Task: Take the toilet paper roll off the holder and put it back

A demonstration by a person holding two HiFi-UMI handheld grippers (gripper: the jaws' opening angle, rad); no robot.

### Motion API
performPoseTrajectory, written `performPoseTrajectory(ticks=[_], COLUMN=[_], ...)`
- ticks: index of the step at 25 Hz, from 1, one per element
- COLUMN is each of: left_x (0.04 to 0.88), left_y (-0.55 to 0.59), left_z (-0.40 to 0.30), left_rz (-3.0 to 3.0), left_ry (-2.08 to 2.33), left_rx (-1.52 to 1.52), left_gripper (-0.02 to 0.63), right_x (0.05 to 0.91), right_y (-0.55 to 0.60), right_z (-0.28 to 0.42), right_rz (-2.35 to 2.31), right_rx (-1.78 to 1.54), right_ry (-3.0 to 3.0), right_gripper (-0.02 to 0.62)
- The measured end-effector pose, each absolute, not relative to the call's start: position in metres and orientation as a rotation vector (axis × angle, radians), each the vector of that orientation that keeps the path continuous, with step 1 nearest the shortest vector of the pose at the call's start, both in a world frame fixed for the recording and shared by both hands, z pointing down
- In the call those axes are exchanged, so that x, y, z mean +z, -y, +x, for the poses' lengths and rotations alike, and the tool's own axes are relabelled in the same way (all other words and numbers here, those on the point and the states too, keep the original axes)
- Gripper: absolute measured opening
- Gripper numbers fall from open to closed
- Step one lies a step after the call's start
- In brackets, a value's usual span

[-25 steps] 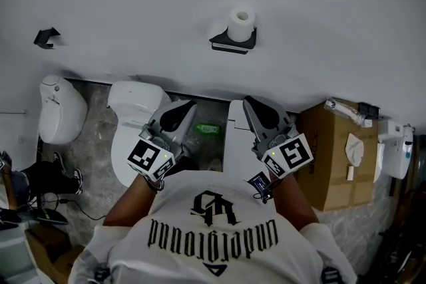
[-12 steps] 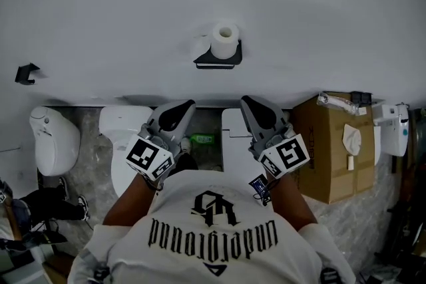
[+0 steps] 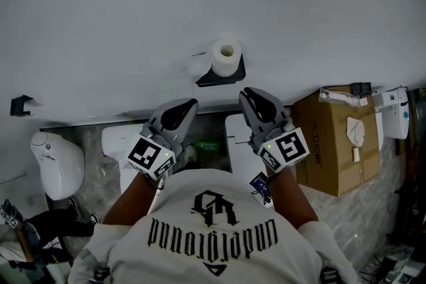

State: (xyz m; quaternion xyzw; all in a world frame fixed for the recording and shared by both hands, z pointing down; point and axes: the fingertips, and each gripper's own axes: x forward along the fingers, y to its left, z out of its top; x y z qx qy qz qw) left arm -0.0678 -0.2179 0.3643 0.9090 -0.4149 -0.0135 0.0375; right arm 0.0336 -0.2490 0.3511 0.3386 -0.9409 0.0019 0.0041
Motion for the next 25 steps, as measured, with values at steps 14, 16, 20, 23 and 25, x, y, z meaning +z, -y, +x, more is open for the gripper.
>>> performPoseTrajectory(ticks=[14,16,20,23,25], left_x=[0.372,0.373,0.380,0.385,0.388], left_y=[0.274,0.281,0.290,0.296,0.300], left_z=[-0.078,-0.077,-0.077,-0.077,-0.079], left_rz=[2.848,2.849,2.851,2.849,2.847], left_ry=[1.079,1.058,1.018,0.999,0.991], left_rx=[-0.009,-0.002,0.007,0.013,0.018], left_gripper=[0.014,0.014,0.014,0.014,0.014], right_x=[0.377,0.381,0.396,0.407,0.414], right_y=[0.314,0.322,0.336,0.347,0.353], right_z=[0.018,0.016,0.015,0.013,0.009], right_rz=[1.226,1.220,1.259,1.268,1.265], right_rx=[0.105,0.112,0.152,0.172,0.184], right_ry=[2.847,2.836,2.802,2.770,2.756], right_gripper=[0.164,0.209,0.279,0.301,0.307])
